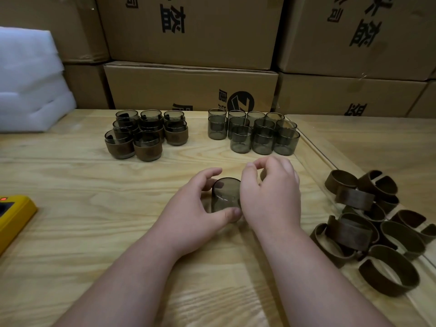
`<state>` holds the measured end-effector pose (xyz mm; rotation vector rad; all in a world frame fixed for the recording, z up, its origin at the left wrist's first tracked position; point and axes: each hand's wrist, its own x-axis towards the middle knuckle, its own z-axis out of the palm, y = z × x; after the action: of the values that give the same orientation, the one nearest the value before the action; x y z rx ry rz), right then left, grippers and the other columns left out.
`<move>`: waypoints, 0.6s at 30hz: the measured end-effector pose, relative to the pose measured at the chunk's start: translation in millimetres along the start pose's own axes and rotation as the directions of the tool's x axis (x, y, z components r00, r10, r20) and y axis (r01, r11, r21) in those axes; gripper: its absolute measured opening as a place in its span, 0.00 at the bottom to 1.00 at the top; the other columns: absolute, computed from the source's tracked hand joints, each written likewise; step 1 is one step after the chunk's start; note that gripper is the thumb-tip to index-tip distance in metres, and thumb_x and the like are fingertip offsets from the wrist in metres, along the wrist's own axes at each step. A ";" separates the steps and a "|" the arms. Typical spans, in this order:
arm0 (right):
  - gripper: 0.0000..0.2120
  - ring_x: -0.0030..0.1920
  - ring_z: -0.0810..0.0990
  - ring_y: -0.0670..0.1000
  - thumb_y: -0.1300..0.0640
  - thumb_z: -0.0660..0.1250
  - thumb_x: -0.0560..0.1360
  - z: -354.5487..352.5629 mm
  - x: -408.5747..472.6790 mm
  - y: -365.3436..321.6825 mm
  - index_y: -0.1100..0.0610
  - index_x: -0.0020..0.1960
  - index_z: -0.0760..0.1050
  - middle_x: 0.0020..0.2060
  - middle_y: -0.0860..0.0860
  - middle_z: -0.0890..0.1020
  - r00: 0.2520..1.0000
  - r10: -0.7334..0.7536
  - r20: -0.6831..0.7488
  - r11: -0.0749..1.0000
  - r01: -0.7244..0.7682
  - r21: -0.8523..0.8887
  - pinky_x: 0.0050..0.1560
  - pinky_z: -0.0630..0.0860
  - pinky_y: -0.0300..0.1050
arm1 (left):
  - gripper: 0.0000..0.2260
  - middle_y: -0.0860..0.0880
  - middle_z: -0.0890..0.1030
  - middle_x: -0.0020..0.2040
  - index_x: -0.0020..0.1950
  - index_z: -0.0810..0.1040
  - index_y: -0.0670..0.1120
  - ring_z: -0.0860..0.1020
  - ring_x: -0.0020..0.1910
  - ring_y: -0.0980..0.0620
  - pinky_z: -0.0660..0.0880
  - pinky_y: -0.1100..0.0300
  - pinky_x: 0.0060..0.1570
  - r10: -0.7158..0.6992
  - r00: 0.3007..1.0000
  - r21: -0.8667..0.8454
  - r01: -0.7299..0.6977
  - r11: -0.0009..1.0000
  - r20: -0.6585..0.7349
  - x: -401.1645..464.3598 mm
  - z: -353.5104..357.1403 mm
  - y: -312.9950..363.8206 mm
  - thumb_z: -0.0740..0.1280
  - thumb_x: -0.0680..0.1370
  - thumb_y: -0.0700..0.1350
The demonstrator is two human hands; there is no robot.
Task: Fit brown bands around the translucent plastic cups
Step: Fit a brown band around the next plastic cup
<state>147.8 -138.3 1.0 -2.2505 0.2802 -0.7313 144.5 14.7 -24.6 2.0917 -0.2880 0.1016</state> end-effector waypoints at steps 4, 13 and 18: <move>0.03 0.57 0.70 0.46 0.50 0.64 0.78 4.4 3.9 5.1 0.46 0.49 0.76 0.52 0.41 0.73 1.000 0.025 0.012 0.999 -0.025 0.027 0.62 0.73 0.51 | 0.35 0.62 0.79 0.63 0.71 0.69 0.67 0.75 0.65 0.64 0.71 0.60 0.67 0.001 0.999 -0.005 -0.001 1.000 -0.042 0.3 -0.6 -0.3 0.79 0.67 0.59; 0.23 0.80 0.58 0.48 0.56 0.58 0.80 13.0 12.6 14.4 0.46 0.73 0.73 0.79 0.43 0.65 0.947 0.052 0.318 0.994 -0.017 -0.112 0.79 0.55 0.53 | 0.32 0.62 0.79 0.63 0.72 0.70 0.65 0.75 0.63 0.66 0.70 0.66 0.64 -0.008 0.998 0.002 0.008 1.000 -0.065 0.3 -0.3 -0.3 0.79 0.72 0.53; 0.13 0.66 0.70 0.51 0.55 0.64 0.77 15.7 10.7 14.4 0.46 0.60 0.79 0.59 0.43 0.76 0.982 0.042 0.186 0.997 -0.029 -0.070 0.67 0.68 0.50 | 0.31 0.64 0.78 0.61 0.71 0.70 0.64 0.74 0.61 0.71 0.67 0.75 0.56 -0.023 0.996 -0.022 0.022 1.000 -0.085 1.3 0.5 -0.8 0.78 0.73 0.51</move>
<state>165.9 -143.4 -13.6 -2.3523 0.2560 -0.4929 145.9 14.4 -25.2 2.0634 -0.2127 0.1735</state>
